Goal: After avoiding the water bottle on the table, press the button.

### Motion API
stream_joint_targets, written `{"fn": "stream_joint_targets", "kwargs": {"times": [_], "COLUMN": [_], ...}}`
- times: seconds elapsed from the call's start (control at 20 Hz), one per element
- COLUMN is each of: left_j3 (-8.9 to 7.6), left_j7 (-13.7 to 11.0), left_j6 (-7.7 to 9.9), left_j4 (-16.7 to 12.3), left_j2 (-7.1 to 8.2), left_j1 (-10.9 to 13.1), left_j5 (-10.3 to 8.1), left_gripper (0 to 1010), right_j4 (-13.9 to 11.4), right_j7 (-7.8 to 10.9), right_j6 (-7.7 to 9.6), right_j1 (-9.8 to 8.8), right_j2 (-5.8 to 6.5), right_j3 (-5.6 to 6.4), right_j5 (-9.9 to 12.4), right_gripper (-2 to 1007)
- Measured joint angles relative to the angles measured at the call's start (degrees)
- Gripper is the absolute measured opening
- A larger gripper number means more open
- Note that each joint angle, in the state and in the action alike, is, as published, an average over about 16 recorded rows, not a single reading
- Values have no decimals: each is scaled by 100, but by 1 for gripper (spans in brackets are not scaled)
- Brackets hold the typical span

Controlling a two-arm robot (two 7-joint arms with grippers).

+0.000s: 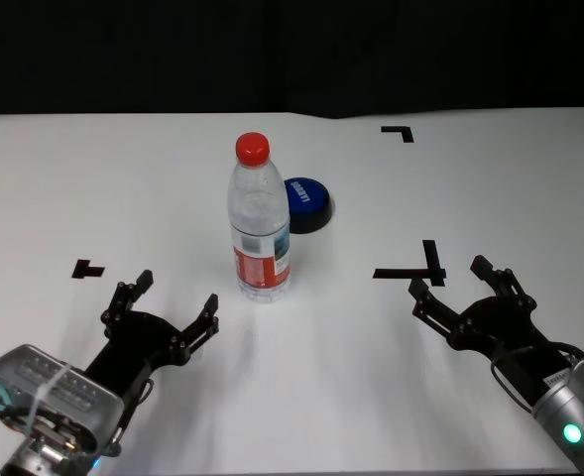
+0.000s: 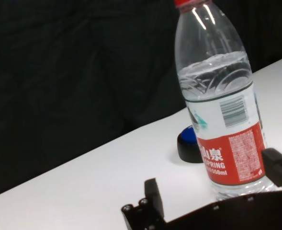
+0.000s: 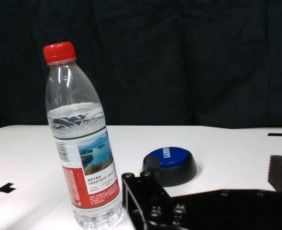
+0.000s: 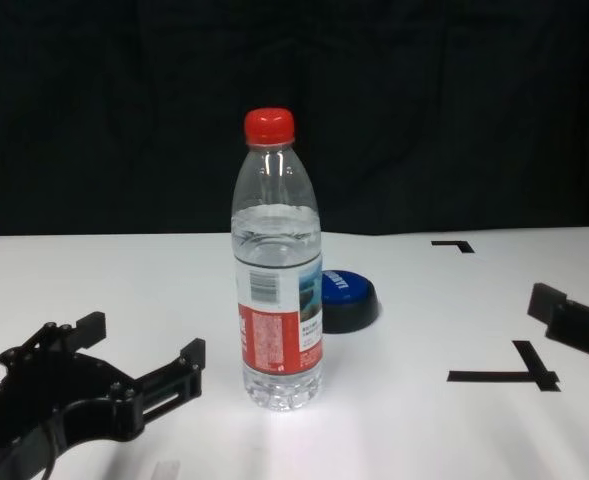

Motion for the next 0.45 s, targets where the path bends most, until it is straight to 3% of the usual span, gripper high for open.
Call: {"fn": "stream_joint_targets", "kwargs": {"times": [0.45], "left_j3": [0], "left_j7": [0], "left_j6": [0], "left_j4": [0], "left_j2": [0], "left_j1": [0], "left_j5": [0], "left_gripper": [1003], "right_j4": [2], "right_j7": [1], "right_j6": [2], "right_j1": [1], "right_j2": [0], "right_j3": [0], "right_j5": [3], "right_gripper": [1002]}}
